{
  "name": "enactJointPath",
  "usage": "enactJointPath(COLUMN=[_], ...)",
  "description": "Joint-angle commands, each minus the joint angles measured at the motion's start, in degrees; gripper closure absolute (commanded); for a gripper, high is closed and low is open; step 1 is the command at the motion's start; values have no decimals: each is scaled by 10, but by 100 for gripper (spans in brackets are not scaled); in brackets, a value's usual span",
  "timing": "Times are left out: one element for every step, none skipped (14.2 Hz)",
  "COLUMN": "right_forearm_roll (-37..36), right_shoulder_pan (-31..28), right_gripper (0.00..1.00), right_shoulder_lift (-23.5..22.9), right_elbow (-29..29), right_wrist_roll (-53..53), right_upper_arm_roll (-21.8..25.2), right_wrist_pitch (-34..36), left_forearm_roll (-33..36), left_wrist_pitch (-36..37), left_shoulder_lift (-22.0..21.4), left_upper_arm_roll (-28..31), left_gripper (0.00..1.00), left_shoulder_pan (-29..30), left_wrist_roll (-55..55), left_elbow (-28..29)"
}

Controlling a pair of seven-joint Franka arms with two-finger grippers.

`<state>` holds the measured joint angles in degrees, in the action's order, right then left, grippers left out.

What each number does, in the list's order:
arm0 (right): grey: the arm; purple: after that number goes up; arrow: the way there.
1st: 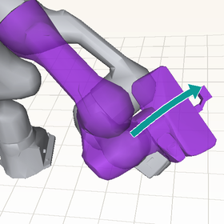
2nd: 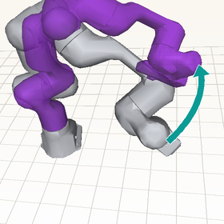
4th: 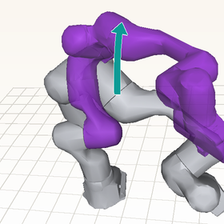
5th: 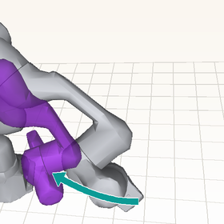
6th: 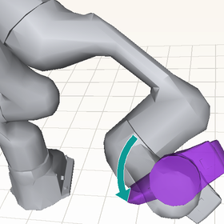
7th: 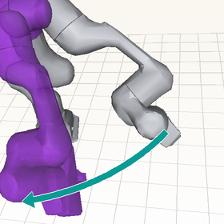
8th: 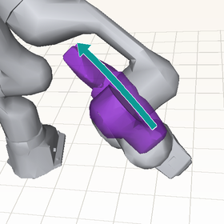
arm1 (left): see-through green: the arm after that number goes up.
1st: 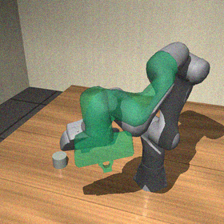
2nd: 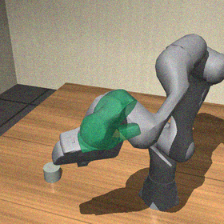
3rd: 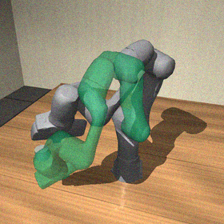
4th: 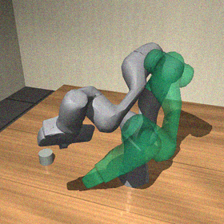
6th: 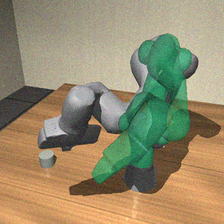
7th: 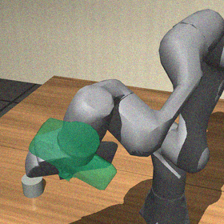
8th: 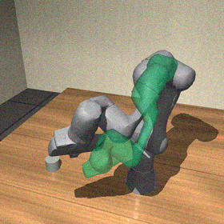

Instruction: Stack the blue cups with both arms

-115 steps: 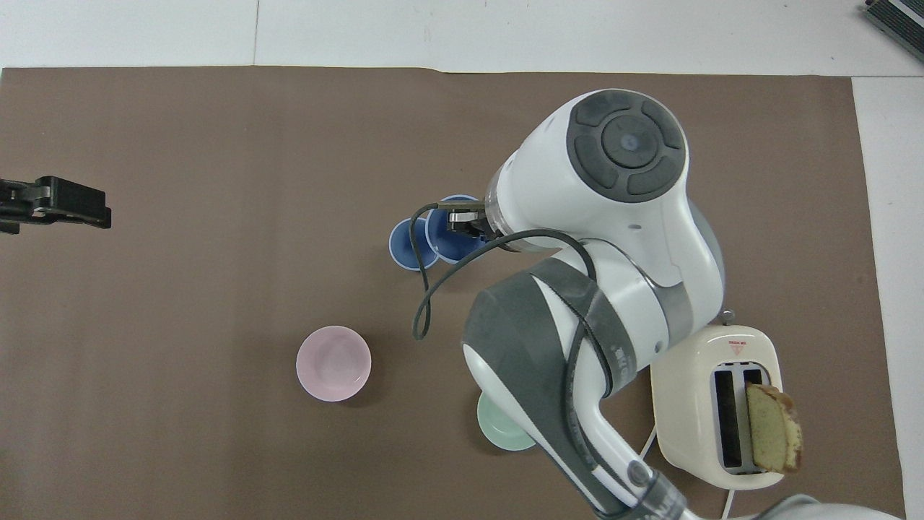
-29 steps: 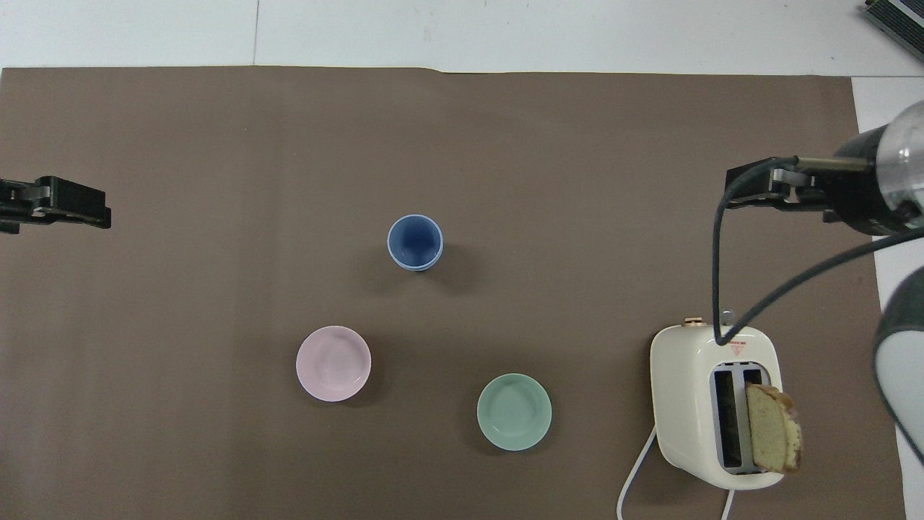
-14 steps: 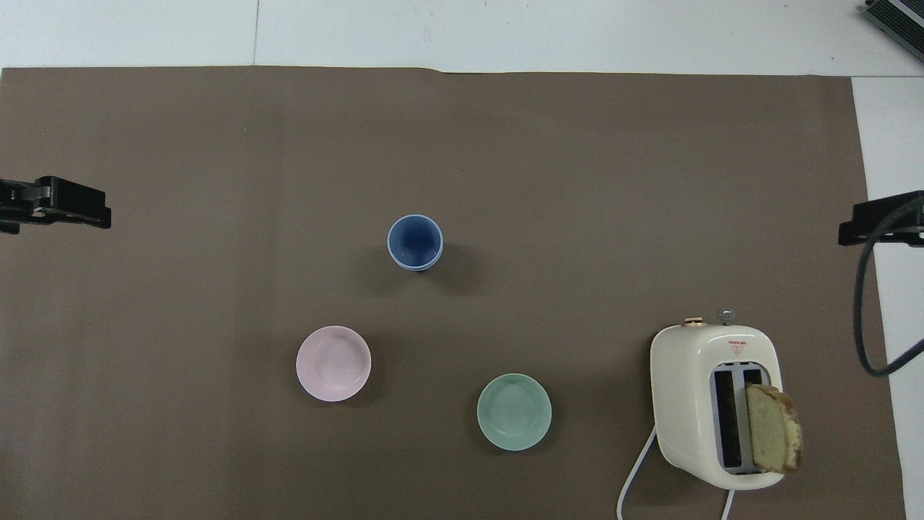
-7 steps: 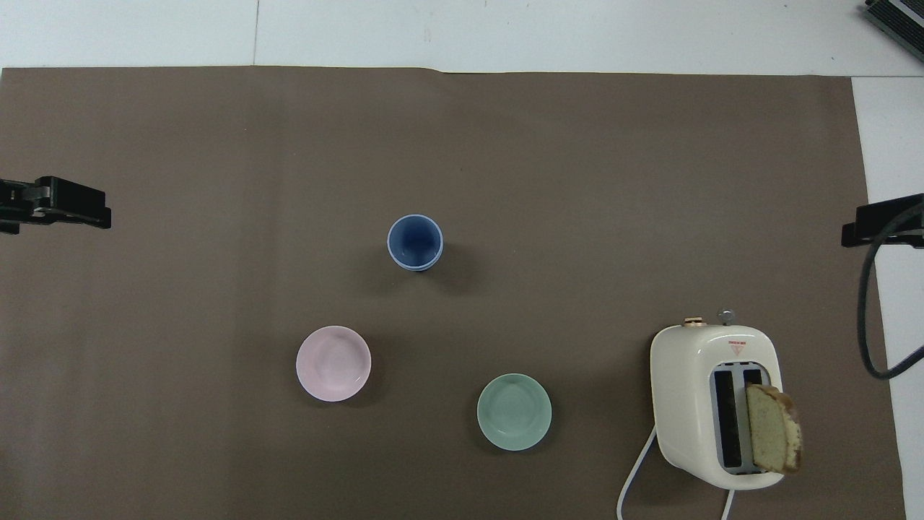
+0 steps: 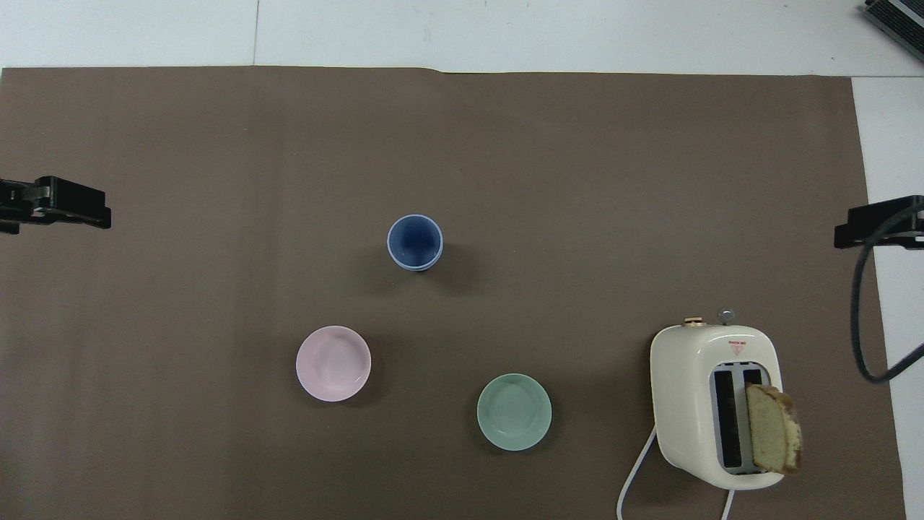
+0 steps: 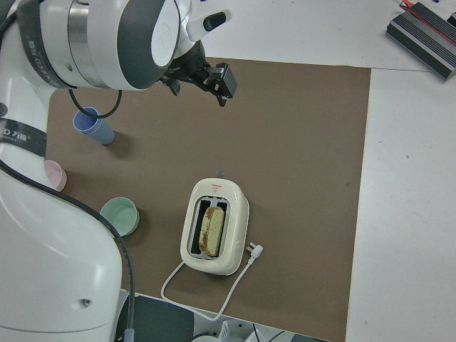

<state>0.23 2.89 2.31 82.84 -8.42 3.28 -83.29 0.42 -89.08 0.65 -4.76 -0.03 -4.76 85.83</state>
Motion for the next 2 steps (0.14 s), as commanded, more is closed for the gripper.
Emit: enactJointPath(right_forearm_roll=[4, 4], right_shoulder_pan=[-4, -4], right_gripper=[0, 0], right_shoulder_lift=[11, 11], right_elbow=[14, 14], right_wrist_roll=[17, 17], right_upper_arm_roll=[-4, -4], right_wrist_pitch=[-4, -4], left_forearm_roll=[4, 4], left_wrist_pitch=[8, 8], left_shoulder_lift=[-6, -6], left_upper_arm_roll=[-3, -3], left_gripper=[0, 0], left_shoulder_pan=[6, 6], left_wrist_roll=[5, 5], left_elbow=[4, 4])
